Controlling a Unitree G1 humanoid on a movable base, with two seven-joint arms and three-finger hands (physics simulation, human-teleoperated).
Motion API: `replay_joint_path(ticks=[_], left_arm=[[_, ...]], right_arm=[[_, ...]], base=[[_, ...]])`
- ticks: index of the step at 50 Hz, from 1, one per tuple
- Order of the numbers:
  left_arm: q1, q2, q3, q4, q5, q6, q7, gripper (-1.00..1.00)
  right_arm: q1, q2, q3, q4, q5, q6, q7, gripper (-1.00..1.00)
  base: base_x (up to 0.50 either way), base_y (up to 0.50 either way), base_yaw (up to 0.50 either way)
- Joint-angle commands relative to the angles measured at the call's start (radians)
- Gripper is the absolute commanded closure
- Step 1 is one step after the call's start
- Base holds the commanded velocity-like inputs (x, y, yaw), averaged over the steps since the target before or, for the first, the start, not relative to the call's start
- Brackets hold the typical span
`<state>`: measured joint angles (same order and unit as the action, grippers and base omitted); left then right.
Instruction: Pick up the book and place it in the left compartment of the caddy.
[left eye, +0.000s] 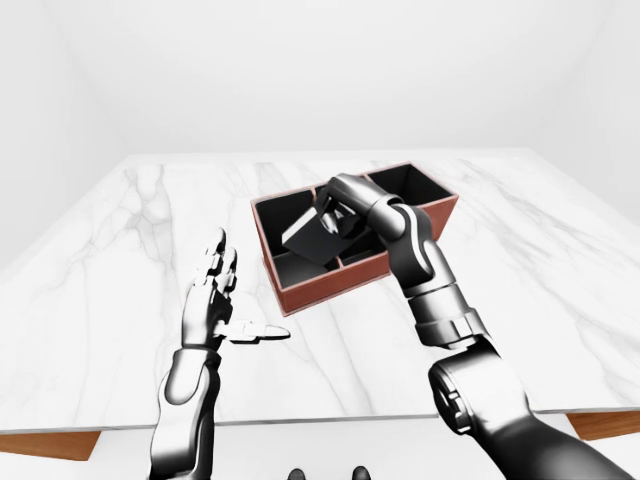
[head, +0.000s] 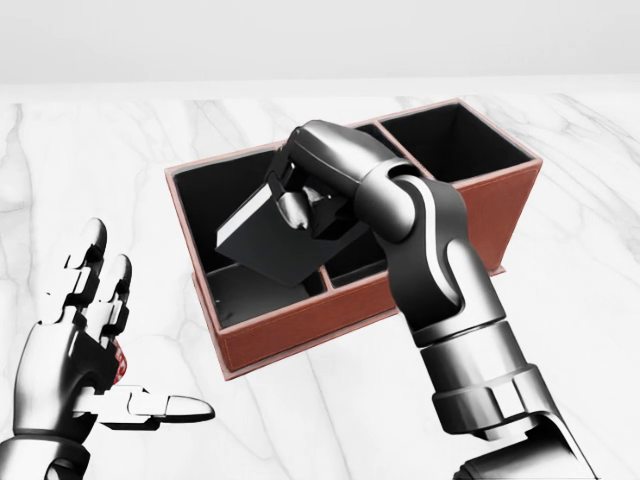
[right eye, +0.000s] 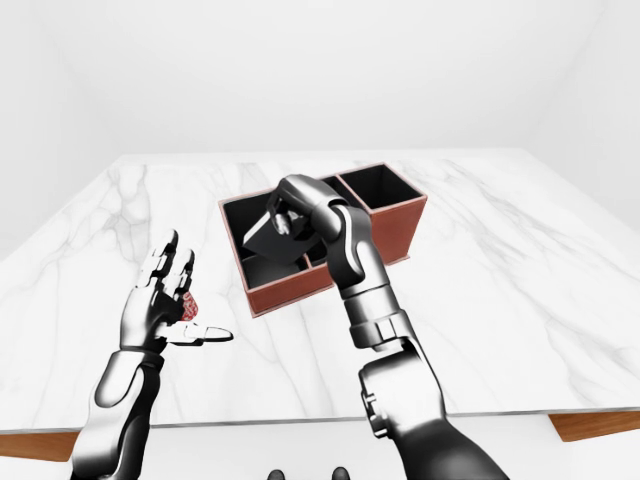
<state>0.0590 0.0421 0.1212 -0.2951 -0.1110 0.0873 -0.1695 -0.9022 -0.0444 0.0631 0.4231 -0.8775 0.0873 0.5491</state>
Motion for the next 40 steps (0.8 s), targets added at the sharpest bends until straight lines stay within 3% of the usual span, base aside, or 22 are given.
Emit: replay_joint_path(ticks=[1,25,40], left_arm=[[-0.003,0.001,0.002,0.001,-0.003,0.000,0.000,-1.00],[0.000,0.002,0.004,-0.004,-0.008,0.000,-0.003,-1.00],[0.006,0.001,0.012,-0.030,-0.018,0.000,-0.009,-1.00]], right_arm=[[-0.067,0.012,-0.005,0.147,0.046,0.000,-0.135,1.00],[-0.252,0.034,0.014,0.584,0.066,0.000,-0.371,1.00],[-0.351,0.072,0.031,0.761,0.011,0.000,-0.445,1.00]], base=[[0.00,0.00,0.00],[0.00,0.00,0.00],[0.00,0.00,0.00]])
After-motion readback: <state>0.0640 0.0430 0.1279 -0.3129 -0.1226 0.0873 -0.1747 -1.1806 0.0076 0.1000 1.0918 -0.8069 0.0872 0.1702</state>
